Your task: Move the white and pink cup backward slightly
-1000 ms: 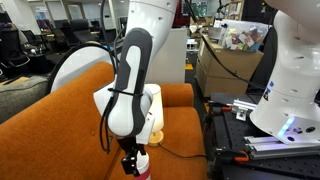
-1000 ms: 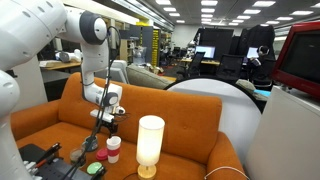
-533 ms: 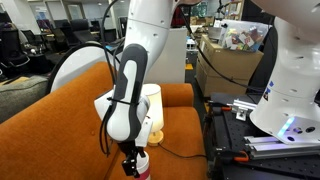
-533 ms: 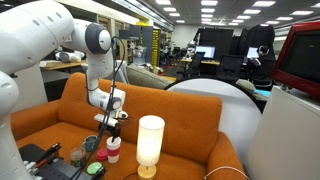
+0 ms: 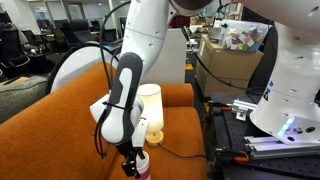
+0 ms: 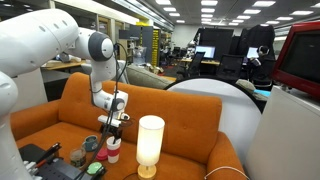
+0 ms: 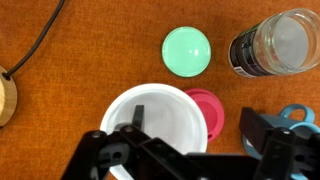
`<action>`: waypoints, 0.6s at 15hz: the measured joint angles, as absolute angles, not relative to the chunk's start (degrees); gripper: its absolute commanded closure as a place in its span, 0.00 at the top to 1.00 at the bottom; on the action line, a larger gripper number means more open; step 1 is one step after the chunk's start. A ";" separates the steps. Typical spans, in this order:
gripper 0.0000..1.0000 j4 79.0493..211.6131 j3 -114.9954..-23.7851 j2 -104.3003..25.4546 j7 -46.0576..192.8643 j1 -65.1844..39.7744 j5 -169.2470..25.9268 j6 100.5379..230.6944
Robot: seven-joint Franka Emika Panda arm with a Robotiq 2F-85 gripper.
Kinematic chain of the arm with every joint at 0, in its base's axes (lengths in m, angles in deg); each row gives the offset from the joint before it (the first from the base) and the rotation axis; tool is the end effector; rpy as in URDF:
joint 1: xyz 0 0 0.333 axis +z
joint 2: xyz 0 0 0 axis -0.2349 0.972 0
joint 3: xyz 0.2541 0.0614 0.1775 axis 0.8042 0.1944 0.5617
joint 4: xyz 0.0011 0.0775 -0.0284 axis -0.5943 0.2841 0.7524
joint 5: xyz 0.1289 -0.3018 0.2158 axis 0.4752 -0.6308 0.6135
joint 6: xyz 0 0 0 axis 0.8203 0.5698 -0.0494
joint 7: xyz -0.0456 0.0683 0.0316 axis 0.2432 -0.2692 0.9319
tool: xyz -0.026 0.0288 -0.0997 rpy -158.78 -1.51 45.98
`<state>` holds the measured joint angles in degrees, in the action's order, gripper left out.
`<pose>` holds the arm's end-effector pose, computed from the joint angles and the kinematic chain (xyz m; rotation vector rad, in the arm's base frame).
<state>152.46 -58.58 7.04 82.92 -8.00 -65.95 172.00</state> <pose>0.5440 0.1266 -0.0657 -2.9552 -0.3188 0.5698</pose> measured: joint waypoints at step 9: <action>0.02 148.03 -58.17 11.06 83.96 -8.00 -66.00 171.75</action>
<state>148.03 -58.17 11.06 83.96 -8.00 -66.00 171.75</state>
